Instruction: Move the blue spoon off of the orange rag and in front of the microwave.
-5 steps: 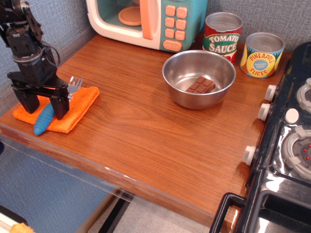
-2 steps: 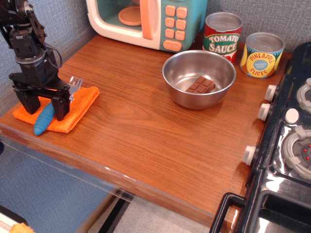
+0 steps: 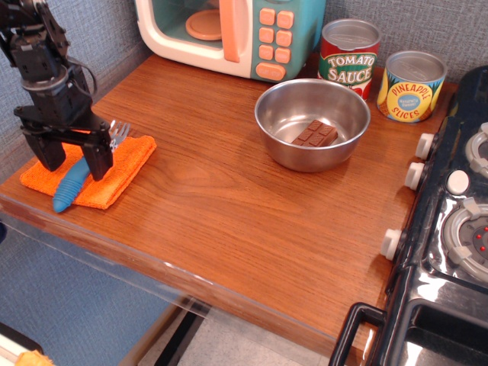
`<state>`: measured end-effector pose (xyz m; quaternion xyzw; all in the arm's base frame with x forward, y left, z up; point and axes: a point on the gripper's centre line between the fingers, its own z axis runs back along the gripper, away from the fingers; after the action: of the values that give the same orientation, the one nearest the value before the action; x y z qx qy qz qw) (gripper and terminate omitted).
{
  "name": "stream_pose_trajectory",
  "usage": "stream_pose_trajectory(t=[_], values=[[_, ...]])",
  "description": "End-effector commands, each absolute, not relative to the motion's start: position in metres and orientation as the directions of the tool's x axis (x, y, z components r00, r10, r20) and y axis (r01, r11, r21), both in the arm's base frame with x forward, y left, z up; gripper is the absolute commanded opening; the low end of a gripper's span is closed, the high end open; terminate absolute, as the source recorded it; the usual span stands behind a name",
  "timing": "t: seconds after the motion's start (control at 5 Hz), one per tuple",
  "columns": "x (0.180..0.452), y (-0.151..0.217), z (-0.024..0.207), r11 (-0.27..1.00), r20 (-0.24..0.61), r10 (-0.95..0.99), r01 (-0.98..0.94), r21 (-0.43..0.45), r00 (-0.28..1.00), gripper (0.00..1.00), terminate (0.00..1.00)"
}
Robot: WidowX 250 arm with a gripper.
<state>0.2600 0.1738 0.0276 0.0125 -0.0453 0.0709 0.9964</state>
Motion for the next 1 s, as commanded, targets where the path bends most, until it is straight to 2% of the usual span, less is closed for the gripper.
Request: stream_pose_trajectory(t=[0.0, 0.8], values=[[0.261, 0.175, 0.045, 0.988, 0.139, 0.133, -0.142, 0.055, 0.981, 1.0, 0.0], [0.264, 0.176, 0.03, 0.987, 0.112, 0.132, -0.141, 0.081, 0.985, 1.0, 0.0]])
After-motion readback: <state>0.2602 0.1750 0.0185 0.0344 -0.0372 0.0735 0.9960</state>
